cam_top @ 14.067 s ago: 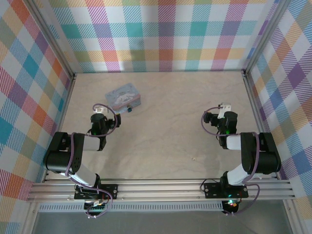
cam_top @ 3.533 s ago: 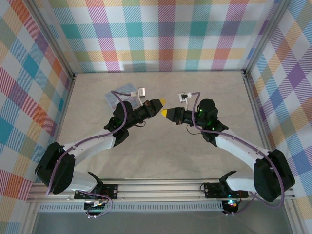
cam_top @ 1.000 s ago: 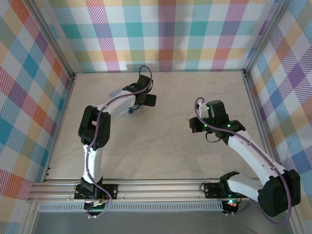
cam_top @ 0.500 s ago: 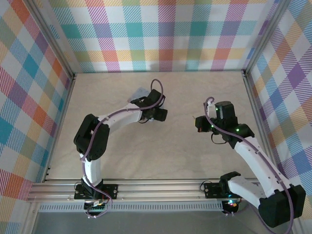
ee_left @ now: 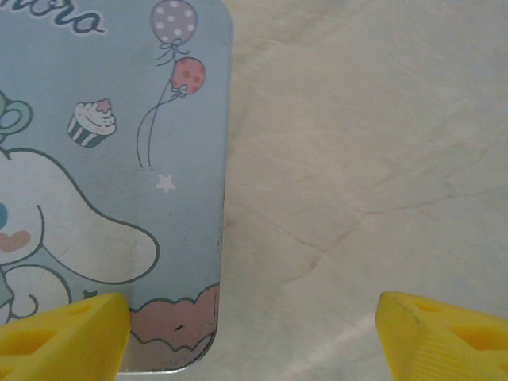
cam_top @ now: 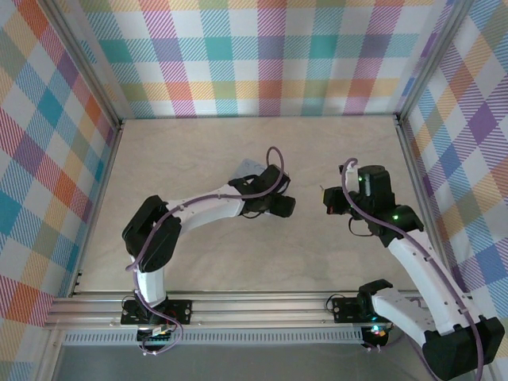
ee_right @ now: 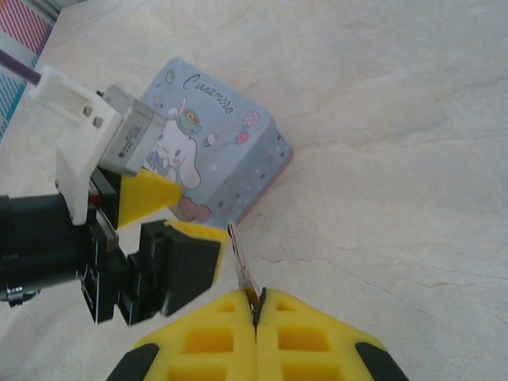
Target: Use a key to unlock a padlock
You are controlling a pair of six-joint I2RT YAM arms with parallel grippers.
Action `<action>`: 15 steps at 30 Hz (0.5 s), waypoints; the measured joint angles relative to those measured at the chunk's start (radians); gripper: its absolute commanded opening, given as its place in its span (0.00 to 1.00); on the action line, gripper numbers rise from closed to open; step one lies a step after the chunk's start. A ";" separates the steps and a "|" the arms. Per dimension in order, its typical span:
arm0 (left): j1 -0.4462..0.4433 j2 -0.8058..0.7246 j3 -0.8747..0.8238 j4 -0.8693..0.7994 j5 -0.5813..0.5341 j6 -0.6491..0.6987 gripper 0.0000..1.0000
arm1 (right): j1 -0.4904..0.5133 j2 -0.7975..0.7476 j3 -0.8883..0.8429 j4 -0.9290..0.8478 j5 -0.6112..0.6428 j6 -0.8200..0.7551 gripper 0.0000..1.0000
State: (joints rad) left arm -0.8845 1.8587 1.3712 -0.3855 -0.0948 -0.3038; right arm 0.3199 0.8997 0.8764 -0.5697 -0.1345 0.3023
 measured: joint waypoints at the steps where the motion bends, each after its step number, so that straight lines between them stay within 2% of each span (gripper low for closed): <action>1: -0.006 0.000 0.000 0.003 0.007 -0.004 0.81 | 0.000 -0.008 0.000 -0.001 0.004 0.000 0.00; 10: -0.013 -0.003 0.000 0.012 0.023 -0.022 0.83 | 0.000 -0.015 0.000 0.001 0.006 -0.003 0.00; 15: 0.002 -0.062 -0.036 0.023 0.071 -0.028 0.85 | 0.000 0.023 -0.021 0.048 -0.080 -0.002 0.00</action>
State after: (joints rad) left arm -0.8822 1.7966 1.3354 -0.3622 -0.0238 -0.3321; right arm 0.3199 0.9230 0.8551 -0.5220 -0.2142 0.3004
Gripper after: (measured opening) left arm 0.850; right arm 0.066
